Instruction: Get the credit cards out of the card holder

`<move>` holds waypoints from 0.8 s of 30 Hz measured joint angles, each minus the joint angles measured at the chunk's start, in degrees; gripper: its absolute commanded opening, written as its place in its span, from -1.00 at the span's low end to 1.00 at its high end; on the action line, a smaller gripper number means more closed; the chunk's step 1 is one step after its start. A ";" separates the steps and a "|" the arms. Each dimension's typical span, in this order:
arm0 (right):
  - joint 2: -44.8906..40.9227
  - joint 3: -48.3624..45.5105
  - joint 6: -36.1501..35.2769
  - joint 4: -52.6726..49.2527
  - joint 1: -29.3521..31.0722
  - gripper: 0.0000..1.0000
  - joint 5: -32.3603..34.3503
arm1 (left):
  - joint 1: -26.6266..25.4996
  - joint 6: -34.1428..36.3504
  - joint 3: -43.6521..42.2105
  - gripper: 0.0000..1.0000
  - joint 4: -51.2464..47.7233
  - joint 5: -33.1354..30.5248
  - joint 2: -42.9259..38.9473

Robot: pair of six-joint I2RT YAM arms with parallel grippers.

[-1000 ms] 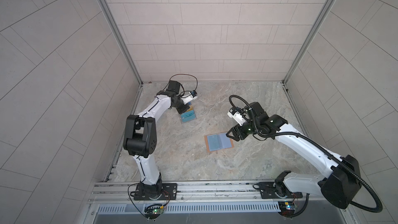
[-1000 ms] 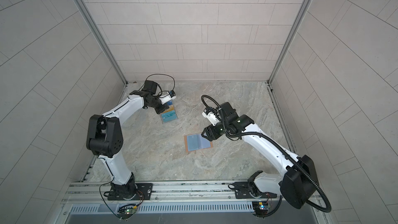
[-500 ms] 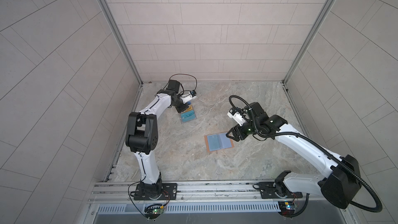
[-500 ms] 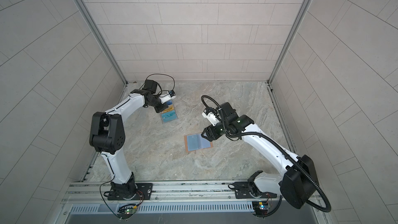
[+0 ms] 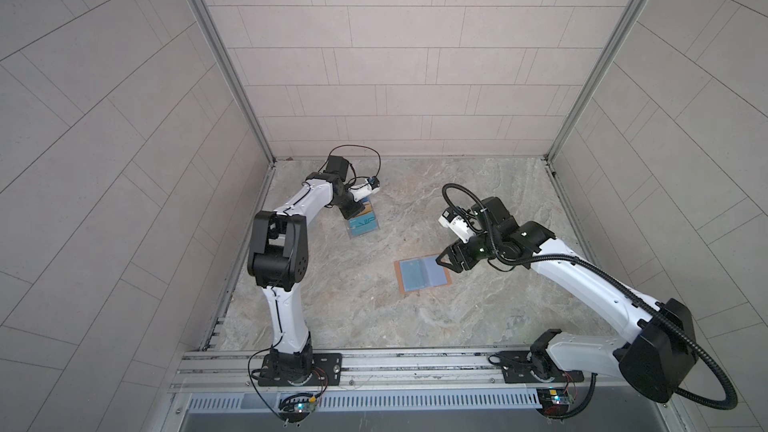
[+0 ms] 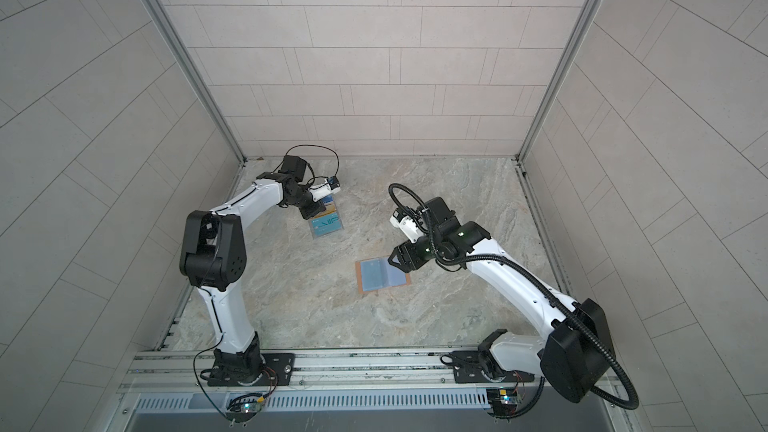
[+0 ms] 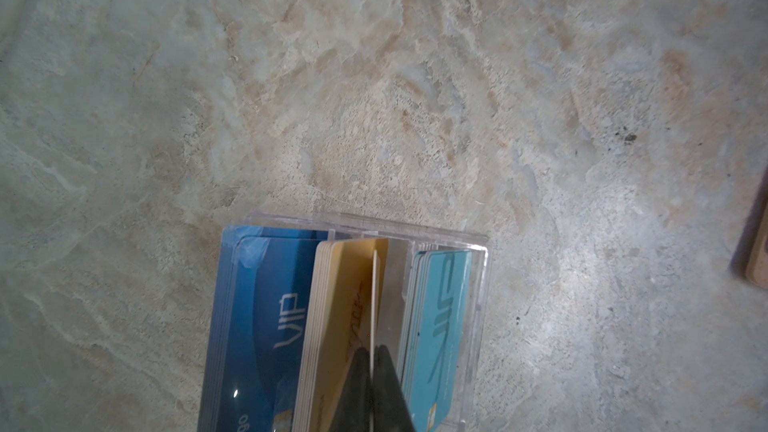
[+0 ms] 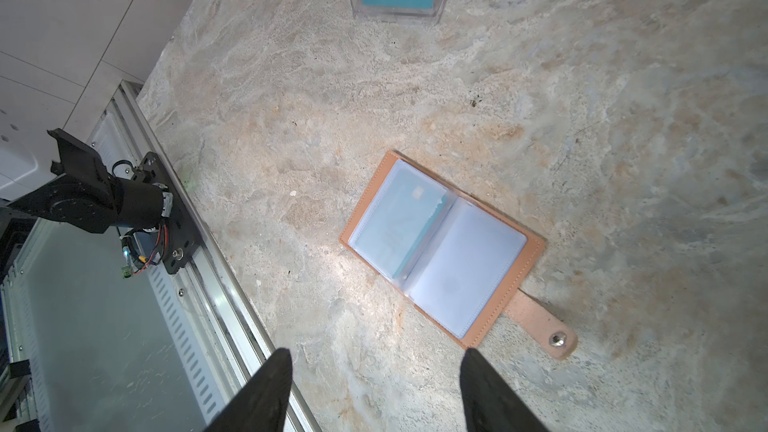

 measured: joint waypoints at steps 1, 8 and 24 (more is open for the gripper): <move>0.00 0.00 0.00 0.00 0.00 0.34 0.02 | 0.02 -0.15 0.15 -0.90 -0.11 0.09 0.22; 0.00 0.00 0.00 0.48 -0.11 0.33 0.02 | 0.04 -2.27 2.45 -0.52 -1.18 0.07 1.07; 0.00 -0.02 1.99 0.98 0.37 0.37 3.72 | 0.07 -9.79 2.80 -0.18 0.92 -2.89 -1.33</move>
